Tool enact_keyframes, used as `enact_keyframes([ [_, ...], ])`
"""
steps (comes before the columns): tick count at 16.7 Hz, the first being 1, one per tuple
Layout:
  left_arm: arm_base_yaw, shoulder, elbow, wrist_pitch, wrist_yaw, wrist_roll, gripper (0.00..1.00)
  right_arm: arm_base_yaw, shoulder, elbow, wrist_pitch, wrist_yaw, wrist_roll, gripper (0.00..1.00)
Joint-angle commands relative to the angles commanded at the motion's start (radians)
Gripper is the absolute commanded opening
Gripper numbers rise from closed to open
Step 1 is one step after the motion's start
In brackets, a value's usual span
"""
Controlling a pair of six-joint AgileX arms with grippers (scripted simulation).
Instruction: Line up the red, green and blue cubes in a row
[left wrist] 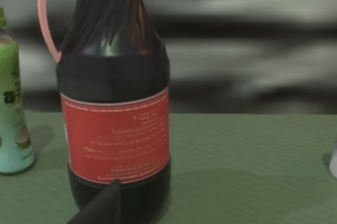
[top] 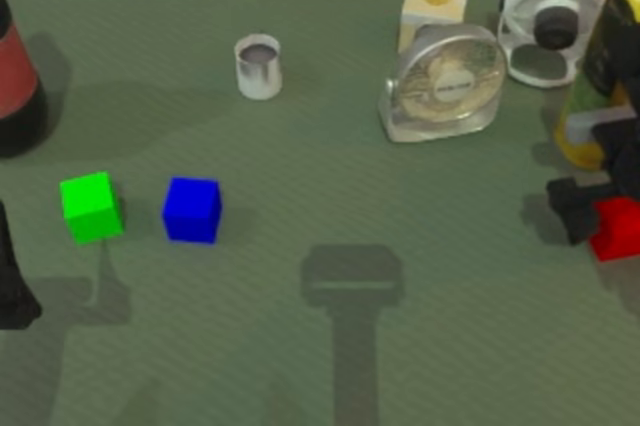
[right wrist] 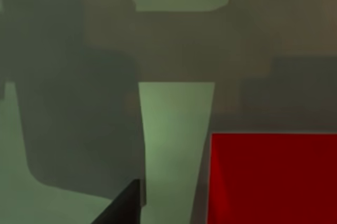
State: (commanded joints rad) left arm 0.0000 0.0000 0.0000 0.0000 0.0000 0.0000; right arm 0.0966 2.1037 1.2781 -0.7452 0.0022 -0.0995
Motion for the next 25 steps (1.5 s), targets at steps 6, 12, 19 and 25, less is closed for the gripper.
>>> enact_keyframes([
  [6,0.000,0.000,0.000,0.000,0.000,0.000,1.00,0.000,0.000,0.000,0.000,0.000,0.000,0.02],
  [12,0.000,0.000,0.000,0.000,0.000,0.000,1.00,0.000,0.000,0.000,0.000,0.000,0.000,0.00],
  [19,0.000,0.000,0.000,0.000,0.000,0.000,1.00,0.002,-0.057,0.056,-0.086,-0.005,0.000,0.00],
  [25,0.000,0.000,0.000,0.000,0.000,0.000,1.00,0.007,-0.137,0.151,-0.261,-0.004,0.000,0.00],
])
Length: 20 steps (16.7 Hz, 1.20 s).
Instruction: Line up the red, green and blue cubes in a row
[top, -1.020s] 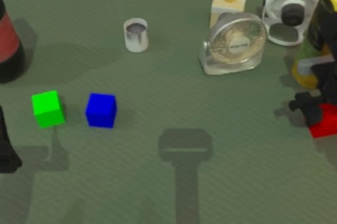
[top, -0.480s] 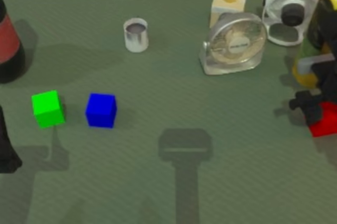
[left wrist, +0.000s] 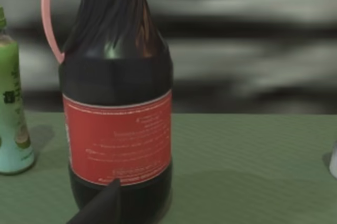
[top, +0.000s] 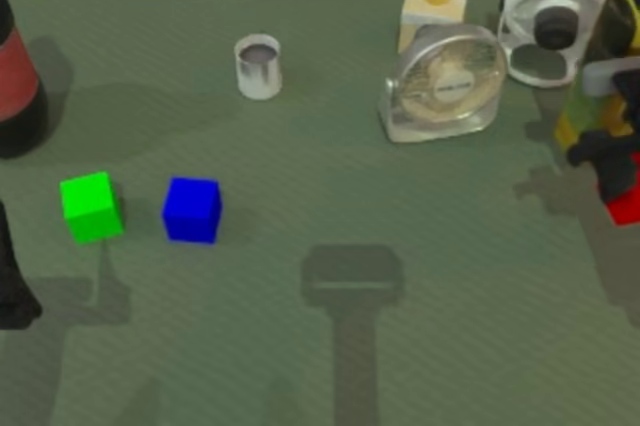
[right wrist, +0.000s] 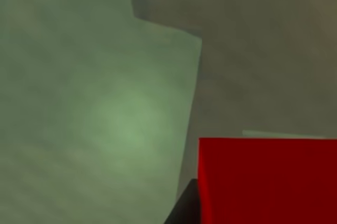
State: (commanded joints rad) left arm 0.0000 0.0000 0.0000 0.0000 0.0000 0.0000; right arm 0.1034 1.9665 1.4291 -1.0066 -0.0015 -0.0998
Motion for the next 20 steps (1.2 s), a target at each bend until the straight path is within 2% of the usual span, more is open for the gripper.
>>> enact_keyframes([
  [4,0.000,0.000,0.000,0.000,0.000,0.000,1.00,-0.003,0.005,0.000,0.001,0.000,0.004,0.00],
  [7,0.000,0.000,0.000,0.000,0.000,0.000,1.00,0.061,0.046,0.064,-0.029,0.001,0.071,0.00],
  [11,0.000,0.000,0.000,0.000,0.000,0.000,1.00,0.249,0.155,0.244,-0.112,0.007,0.295,0.00],
  [17,0.000,0.000,0.000,0.000,0.000,0.000,1.00,0.610,0.333,0.551,-0.260,0.015,0.779,0.00],
  [20,0.000,0.000,0.000,0.000,0.000,0.000,1.00,0.761,0.389,0.673,-0.311,0.022,0.959,0.00],
])
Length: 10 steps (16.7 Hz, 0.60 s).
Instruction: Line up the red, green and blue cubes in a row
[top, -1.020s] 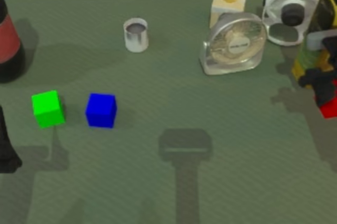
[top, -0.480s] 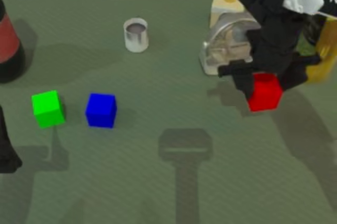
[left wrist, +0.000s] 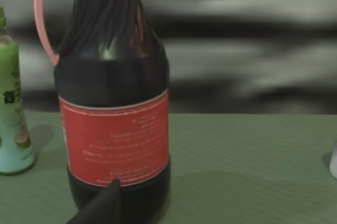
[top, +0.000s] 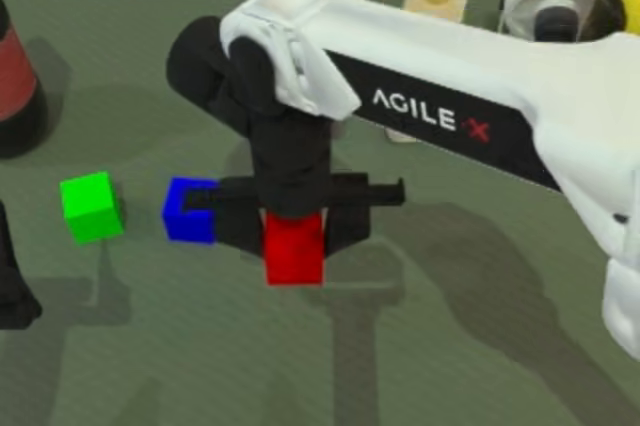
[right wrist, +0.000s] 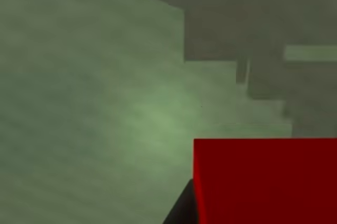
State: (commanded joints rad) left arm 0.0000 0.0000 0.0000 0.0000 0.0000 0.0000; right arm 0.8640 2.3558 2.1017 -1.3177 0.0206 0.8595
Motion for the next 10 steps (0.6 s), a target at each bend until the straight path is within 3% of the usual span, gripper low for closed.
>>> enact_keyframes([
  [3,0.000,0.000,0.000,0.000,0.000,0.000,1.00,0.081,0.024,0.065,-0.024,0.006,0.085,0.00],
  [10,0.000,0.000,0.000,0.000,0.000,0.000,1.00,0.087,0.022,0.051,-0.006,0.004,0.090,0.00],
])
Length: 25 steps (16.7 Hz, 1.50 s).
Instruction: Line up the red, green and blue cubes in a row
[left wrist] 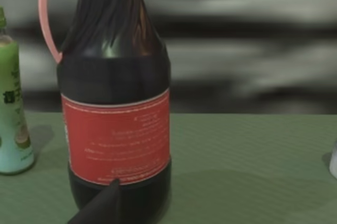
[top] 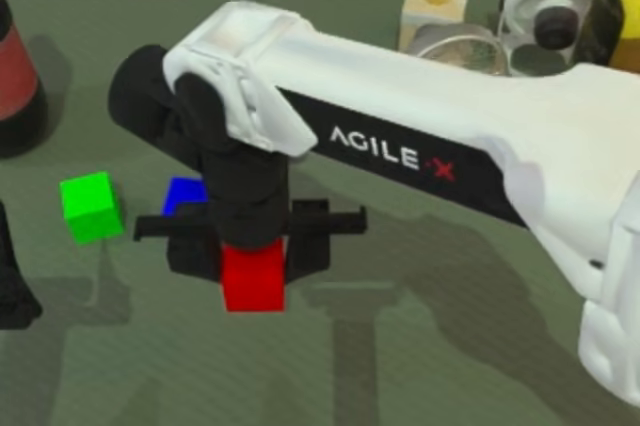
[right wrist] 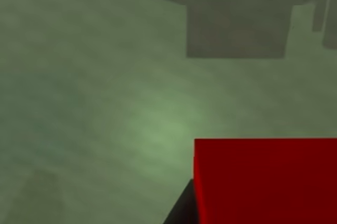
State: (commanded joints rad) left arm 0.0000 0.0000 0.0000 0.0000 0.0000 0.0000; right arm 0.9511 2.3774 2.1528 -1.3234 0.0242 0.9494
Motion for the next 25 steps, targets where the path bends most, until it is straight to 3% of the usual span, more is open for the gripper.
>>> enact_keyframes([
  [6,0.000,0.000,0.000,0.000,0.000,0.000,1.00,0.003,0.031,-0.180,0.212,0.002,0.005,0.00],
  [11,0.000,0.000,0.000,0.000,0.000,0.000,1.00,0.005,0.038,-0.199,0.232,0.003,0.006,0.00],
  [24,0.000,0.000,0.000,0.000,0.000,0.000,1.00,0.005,0.038,-0.199,0.232,0.003,0.006,0.98],
  [25,0.000,0.000,0.000,0.000,0.000,0.000,1.00,0.005,0.038,-0.199,0.232,0.003,0.006,1.00],
])
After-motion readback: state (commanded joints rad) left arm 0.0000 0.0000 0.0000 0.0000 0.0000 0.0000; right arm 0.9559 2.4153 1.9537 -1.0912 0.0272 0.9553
